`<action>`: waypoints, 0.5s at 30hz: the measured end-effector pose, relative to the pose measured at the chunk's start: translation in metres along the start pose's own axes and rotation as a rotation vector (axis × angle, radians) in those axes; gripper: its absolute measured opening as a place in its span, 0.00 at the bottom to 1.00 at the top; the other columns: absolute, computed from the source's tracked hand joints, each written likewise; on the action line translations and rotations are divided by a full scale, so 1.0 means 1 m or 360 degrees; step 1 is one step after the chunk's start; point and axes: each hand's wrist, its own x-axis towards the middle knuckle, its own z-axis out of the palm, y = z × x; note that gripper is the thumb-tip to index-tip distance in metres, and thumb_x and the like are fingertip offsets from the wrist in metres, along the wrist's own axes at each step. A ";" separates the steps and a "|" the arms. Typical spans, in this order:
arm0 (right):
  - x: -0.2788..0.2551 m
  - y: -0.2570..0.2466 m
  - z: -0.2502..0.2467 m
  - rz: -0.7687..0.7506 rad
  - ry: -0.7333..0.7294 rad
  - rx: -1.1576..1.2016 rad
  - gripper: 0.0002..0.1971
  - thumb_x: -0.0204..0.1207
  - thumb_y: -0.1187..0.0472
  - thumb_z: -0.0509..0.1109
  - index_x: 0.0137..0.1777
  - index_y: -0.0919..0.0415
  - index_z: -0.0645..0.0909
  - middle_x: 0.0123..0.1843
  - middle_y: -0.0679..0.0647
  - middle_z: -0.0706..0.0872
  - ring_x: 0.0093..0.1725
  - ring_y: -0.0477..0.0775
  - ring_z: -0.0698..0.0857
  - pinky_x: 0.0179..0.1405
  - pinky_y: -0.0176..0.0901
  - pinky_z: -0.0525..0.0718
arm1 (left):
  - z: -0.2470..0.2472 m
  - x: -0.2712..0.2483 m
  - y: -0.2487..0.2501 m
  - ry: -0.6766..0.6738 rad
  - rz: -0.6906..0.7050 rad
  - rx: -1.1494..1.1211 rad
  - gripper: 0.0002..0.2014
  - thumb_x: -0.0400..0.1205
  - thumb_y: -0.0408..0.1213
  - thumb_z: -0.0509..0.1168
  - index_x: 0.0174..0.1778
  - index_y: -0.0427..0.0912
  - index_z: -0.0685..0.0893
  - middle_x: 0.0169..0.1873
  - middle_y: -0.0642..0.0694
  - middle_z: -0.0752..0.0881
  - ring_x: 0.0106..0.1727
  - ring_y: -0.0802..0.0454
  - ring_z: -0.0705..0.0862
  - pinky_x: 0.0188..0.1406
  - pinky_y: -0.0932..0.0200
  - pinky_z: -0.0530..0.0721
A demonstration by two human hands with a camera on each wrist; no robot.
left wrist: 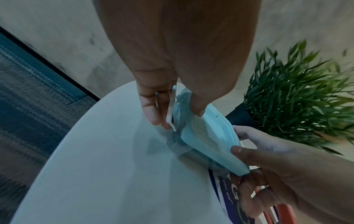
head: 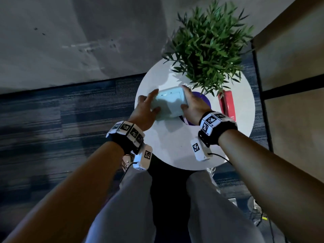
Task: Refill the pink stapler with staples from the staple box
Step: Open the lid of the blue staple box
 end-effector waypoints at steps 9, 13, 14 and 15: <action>0.004 0.024 0.026 -0.0208 0.0104 -0.0236 0.33 0.89 0.53 0.50 0.88 0.56 0.37 0.28 0.53 0.80 0.27 0.57 0.79 0.32 0.49 0.74 | 0.006 0.000 -0.014 0.0052 0.0235 0.0231 0.30 0.87 0.38 0.60 0.85 0.49 0.57 0.69 0.35 0.71 0.58 0.36 0.81 0.53 0.57 0.72; 0.010 0.034 0.030 -0.0315 0.0132 -0.0196 0.32 0.89 0.54 0.51 0.88 0.55 0.39 0.30 0.56 0.85 0.26 0.58 0.82 0.30 0.54 0.82 | 0.012 -0.002 -0.027 0.0208 0.0352 0.0153 0.30 0.86 0.41 0.62 0.85 0.53 0.61 0.65 0.39 0.75 0.44 0.47 0.84 0.49 0.55 0.79; 0.011 0.036 0.031 -0.0349 0.0157 -0.0191 0.32 0.89 0.54 0.51 0.88 0.55 0.40 0.30 0.57 0.86 0.26 0.58 0.83 0.30 0.55 0.83 | 0.015 -0.003 -0.031 0.0238 0.0377 0.0053 0.29 0.86 0.42 0.63 0.84 0.55 0.62 0.65 0.41 0.76 0.40 0.48 0.86 0.49 0.51 0.84; 0.013 0.037 0.032 -0.0374 0.0191 -0.0190 0.32 0.89 0.55 0.52 0.87 0.56 0.42 0.30 0.58 0.85 0.25 0.58 0.82 0.29 0.54 0.82 | 0.017 -0.003 -0.035 0.0269 0.0404 -0.0038 0.29 0.86 0.42 0.64 0.83 0.56 0.63 0.66 0.42 0.76 0.38 0.49 0.88 0.49 0.47 0.87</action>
